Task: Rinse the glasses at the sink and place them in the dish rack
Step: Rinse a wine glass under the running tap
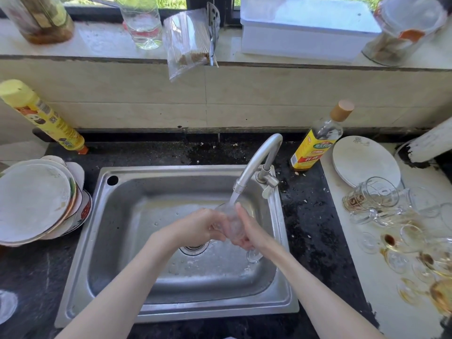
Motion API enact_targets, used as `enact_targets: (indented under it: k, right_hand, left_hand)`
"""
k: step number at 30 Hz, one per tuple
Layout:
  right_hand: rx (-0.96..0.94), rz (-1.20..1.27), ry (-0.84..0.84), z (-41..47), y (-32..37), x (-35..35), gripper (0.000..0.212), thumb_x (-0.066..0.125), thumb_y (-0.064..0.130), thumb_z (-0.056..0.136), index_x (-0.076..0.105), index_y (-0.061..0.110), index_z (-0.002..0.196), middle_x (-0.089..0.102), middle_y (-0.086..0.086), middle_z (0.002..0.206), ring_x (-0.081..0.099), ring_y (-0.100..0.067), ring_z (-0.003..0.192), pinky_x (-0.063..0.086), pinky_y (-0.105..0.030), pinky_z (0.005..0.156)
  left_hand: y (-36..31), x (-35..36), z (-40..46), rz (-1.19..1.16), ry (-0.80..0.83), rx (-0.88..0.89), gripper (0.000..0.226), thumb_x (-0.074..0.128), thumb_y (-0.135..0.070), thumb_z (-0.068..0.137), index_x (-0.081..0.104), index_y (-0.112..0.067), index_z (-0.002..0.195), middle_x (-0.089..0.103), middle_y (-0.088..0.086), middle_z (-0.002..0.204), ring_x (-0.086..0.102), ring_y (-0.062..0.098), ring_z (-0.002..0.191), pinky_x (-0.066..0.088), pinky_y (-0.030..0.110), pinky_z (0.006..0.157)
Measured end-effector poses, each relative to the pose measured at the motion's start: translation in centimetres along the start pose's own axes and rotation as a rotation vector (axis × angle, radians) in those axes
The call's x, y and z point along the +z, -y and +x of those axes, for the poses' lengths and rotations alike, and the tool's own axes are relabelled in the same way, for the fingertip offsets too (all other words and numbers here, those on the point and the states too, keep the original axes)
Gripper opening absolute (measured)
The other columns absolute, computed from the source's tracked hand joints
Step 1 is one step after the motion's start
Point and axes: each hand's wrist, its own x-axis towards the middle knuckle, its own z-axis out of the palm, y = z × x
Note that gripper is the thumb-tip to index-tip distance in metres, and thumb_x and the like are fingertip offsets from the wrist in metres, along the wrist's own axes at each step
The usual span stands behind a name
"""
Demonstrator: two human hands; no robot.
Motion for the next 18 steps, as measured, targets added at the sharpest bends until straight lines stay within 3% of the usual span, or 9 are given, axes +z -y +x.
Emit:
enact_targets:
  k: [2, 6, 8, 12, 15, 18]
  right_hand:
    - [-0.009, 0.009, -0.004, 0.3, 0.2, -0.1, 0.065, 0.013, 0.057, 0.093, 0.063, 0.030, 0.061, 0.042, 0.009, 0.040, 0.024, -0.005, 0.035, 0.015, -0.018, 0.038]
    - [-0.047, -0.008, -0.063, 0.4, 0.6, 0.0, 0.025, 0.037, 0.046, 0.098, 0.051, 0.026, 0.101, 0.050, 0.009, 0.075, 0.037, -0.005, 0.057, 0.030, -0.018, 0.053]
    - [-0.048, -0.012, -0.106, 0.3, 0.2, -0.1, 0.039, 0.041, 0.055, 0.090, 0.052, 0.024, 0.111, 0.054, 0.006, 0.088, 0.048, -0.002, 0.063, 0.039, -0.016, 0.057]
    - [0.041, -0.021, -0.141, 0.2, 0.1, -1.1, 0.058, 0.014, 0.047, 0.099, 0.061, 0.019, 0.079, 0.058, 0.007, 0.050, 0.050, -0.004, 0.042, 0.036, -0.017, 0.043]
    - [0.064, 0.011, -0.117, 0.4, -0.4, -1.3, 0.062, 0.015, 0.055, 0.097, 0.059, 0.012, 0.086, 0.054, 0.011, 0.045, 0.042, 0.001, 0.038, 0.029, -0.013, 0.039]
    - [-0.036, 0.042, -0.132, 0.4, -0.7, -0.8, 0.048, 0.037, 0.063, 0.089, 0.055, 0.023, 0.110, 0.057, 0.004, 0.076, 0.044, -0.006, 0.055, 0.032, -0.019, 0.052]
  left_hand:
    - [0.1, -0.3, 0.1, 0.001, -0.060, -0.052, 0.006, 0.074, -0.007, 0.074, 0.071, -0.012, 0.077, 0.063, -0.013, 0.068, 0.054, -0.007, 0.062, 0.041, 0.010, 0.064]
    - [0.0, 1.0, 0.6, -0.145, -0.358, -0.084, 0.034, 0.078, -0.009, 0.071, 0.047, -0.020, 0.063, 0.051, -0.007, 0.061, 0.044, 0.004, 0.055, 0.037, 0.020, 0.057]
    - [-0.1, 1.4, 0.7, -0.178, -0.332, -0.020, 0.030, 0.075, -0.008, 0.075, 0.049, -0.022, 0.068, 0.054, -0.007, 0.067, 0.048, 0.001, 0.059, 0.041, 0.016, 0.059]
    - [-0.6, 1.1, 1.0, -0.101, 0.011, 0.033, 0.011, 0.069, -0.006, 0.080, 0.072, -0.016, 0.084, 0.073, -0.003, 0.089, 0.065, 0.004, 0.086, 0.050, 0.019, 0.083]
    - [-1.3, 0.8, 1.5, -0.056, -0.128, -0.016, 0.013, 0.077, -0.007, 0.071, 0.068, -0.017, 0.069, 0.069, -0.005, 0.069, 0.060, 0.002, 0.066, 0.048, 0.021, 0.069]
    - [-1.3, 1.6, 1.6, -0.086, -0.277, -0.006, 0.036, 0.077, -0.008, 0.070, 0.050, -0.031, 0.063, 0.050, -0.013, 0.057, 0.046, 0.000, 0.054, 0.036, 0.019, 0.055]
